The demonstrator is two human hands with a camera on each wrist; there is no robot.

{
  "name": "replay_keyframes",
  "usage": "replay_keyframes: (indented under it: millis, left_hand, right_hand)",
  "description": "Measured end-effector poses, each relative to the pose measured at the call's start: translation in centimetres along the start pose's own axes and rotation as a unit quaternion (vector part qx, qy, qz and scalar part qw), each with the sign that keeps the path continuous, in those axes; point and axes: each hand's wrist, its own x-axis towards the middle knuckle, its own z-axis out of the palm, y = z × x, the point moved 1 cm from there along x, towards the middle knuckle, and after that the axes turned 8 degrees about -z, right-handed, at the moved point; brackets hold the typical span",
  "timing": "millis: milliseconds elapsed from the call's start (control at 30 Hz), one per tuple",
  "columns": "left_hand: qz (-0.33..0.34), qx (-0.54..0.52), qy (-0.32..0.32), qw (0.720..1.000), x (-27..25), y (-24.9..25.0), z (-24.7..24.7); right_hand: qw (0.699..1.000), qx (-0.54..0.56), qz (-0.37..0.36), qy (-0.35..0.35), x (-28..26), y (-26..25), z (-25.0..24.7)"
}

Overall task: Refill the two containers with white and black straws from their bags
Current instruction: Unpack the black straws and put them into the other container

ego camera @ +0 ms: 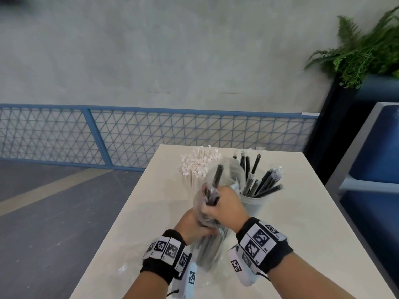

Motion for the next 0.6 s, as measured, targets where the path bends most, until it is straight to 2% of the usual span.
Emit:
replay_keyframes:
  millis: [133,300,500,600]
  left_hand:
    - [-0.019,0.0,-0.026,0.999,-0.1,0.0,0.4]
    - [-0.04,0.019,-0.006,0.999,0.0,-0.9,0.1]
    - [-0.048,0.008,0.025,0.999,0.2,-1.6,0.2]
    - [-0.037,-0.024,0.048,0.998,0.0,-1.5,0.3]
  right_hand:
    - [0.983,0.139,0.031,0.113,0.6,0.0,-1.0]
    - [0.953,0.244,-0.023,0.18,1.8,-0.9,-4.1]
    - [0.939,0.264,-0.034,0.217,2.0,-1.7,-5.4]
    - [0.953,0.204,-0.043,0.22,0.8,-2.1,-4.7]
